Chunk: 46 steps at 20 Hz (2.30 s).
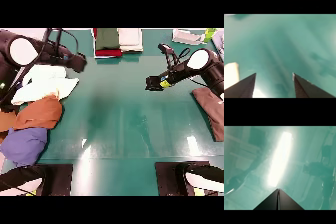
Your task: Fold the shirts.
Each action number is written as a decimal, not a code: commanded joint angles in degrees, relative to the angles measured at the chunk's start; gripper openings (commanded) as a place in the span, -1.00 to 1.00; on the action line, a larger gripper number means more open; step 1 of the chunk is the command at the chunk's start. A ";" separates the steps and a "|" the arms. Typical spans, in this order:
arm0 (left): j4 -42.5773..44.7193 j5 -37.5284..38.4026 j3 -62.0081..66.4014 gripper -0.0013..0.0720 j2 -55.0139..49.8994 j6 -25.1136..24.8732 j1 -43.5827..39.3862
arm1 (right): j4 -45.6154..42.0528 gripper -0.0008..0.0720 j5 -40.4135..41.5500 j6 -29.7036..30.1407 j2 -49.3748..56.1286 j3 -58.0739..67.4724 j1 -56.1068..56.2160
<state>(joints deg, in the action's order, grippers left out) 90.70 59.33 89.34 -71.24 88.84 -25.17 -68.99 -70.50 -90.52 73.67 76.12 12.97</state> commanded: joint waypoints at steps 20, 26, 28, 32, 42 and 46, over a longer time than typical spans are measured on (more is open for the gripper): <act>6.47 -21.14 3.74 -0.70 -33.73 2.40 27.78 | 0.48 -0.93 0.11 -0.04 -1.14 -0.02 0.04; 6.19 -11.15 21.68 -0.89 -25.20 -1.22 27.15 | -0.24 -0.93 4.00 -0.02 -10.67 2.80 -0.09; 5.81 -8.92 25.40 -0.89 -17.46 -4.00 25.29 | -0.26 -0.93 4.48 0.00 -13.07 7.85 -0.09; 0.90 -1.64 26.80 -0.89 -2.60 -7.61 18.38 | -5.66 -0.93 4.79 -0.04 -15.82 16.59 -0.09; -7.63 14.53 8.85 -0.89 2.03 -14.32 -9.75 | -9.07 -0.93 4.68 -0.07 -20.13 21.75 -0.07; -8.98 9.29 -8.98 -0.88 2.03 -13.81 -14.43 | -8.68 -0.93 3.52 -0.07 -19.15 21.66 -0.07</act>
<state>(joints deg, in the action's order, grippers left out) 83.02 71.59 91.37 -69.36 75.05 -35.73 -77.76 -66.22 -90.54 54.13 97.65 12.88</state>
